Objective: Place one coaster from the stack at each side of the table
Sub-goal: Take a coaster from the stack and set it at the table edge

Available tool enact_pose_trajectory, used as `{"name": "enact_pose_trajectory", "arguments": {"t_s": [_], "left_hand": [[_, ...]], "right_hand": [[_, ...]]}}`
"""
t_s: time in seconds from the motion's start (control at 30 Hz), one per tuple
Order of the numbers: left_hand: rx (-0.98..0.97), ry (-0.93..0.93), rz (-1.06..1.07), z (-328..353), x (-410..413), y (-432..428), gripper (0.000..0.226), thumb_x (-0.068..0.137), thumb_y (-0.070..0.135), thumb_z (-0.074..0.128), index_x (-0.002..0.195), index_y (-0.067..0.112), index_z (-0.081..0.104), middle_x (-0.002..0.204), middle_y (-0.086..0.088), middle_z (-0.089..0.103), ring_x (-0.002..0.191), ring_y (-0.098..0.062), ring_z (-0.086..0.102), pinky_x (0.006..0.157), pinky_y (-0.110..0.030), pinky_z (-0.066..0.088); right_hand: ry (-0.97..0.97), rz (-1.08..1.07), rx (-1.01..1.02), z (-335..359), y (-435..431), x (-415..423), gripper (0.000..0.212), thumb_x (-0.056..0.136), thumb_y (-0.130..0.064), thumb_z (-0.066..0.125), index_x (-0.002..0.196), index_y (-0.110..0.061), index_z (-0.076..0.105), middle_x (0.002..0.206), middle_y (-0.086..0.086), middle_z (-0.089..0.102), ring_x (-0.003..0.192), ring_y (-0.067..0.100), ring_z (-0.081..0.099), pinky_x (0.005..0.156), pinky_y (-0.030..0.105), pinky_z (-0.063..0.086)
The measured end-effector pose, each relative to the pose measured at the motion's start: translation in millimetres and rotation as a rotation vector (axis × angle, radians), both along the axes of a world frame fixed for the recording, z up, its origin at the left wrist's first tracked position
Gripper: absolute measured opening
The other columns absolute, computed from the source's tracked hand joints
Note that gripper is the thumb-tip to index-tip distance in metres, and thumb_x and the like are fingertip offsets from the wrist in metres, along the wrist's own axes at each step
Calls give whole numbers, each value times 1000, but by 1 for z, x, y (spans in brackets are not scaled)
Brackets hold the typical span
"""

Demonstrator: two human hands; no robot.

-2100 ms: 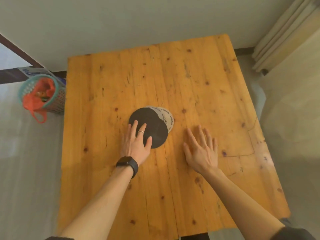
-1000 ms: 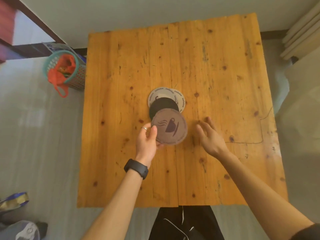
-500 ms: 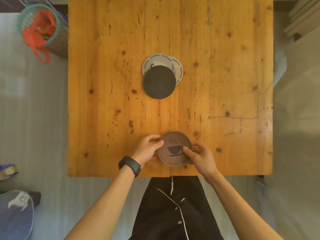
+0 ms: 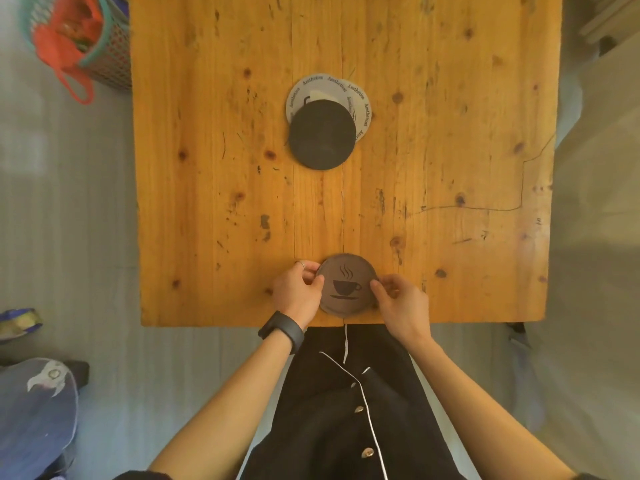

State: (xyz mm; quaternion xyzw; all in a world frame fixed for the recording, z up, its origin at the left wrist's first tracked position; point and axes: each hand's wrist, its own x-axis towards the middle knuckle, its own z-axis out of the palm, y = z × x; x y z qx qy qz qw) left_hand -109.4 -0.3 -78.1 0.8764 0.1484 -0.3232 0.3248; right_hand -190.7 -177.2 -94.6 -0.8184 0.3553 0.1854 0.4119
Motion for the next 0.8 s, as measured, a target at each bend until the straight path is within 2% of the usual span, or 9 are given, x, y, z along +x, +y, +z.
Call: {"name": "enact_pose_trajectory", "arguments": {"t_s": [0.07,0.13,0.23,0.43,0.63,0.8], "left_hand": [[45,-28,-22,-1,-4,-2,8,88,25,65,96,26,65,85,9,66,77,-12,59,62,-26,45],[72,-41,-24,-2,-7,-3,9,88,25,65,96,26,64,83,11,65,74,-10,57,57,-23,40],[75,-50,3,-3,-11,-5,11,87,25,67,98,25,63,80,12,61,72,-8,55,52,-17,33],[88,-76,41,-3,-14,-5,13,87,23,68,98,24,62,82,10,63,72,-9,55,52,-16,31],[66,-101,101,-3,-17,-6,13,87,23,68,99,23,64,87,7,68,78,-13,62,59,-23,41],[37,-136,123,-5,-13,-6,13,87,23,68,100,22,66,88,7,68,78,-13,63,54,-14,35]], "right_hand": [[-11,0,-15,-1,0,-2,23,96,-36,65,103,-16,72,85,-6,66,83,15,63,67,26,46],[-22,-4,-29,-2,0,-3,23,95,-36,65,103,-16,73,88,-5,68,85,16,63,71,30,49],[-39,-13,-40,-5,2,-4,23,95,-36,65,104,-16,72,91,-3,70,85,15,64,70,28,49],[-75,-41,-66,-11,6,-7,22,94,-39,67,101,-18,72,87,-7,68,79,11,64,63,21,44],[-90,-59,-66,-13,8,-7,22,93,-41,67,100,-20,72,86,-8,69,78,10,64,63,21,44],[-84,-103,-77,-14,9,-5,24,92,-46,65,98,-24,72,86,-10,70,80,11,65,64,26,48]]}}
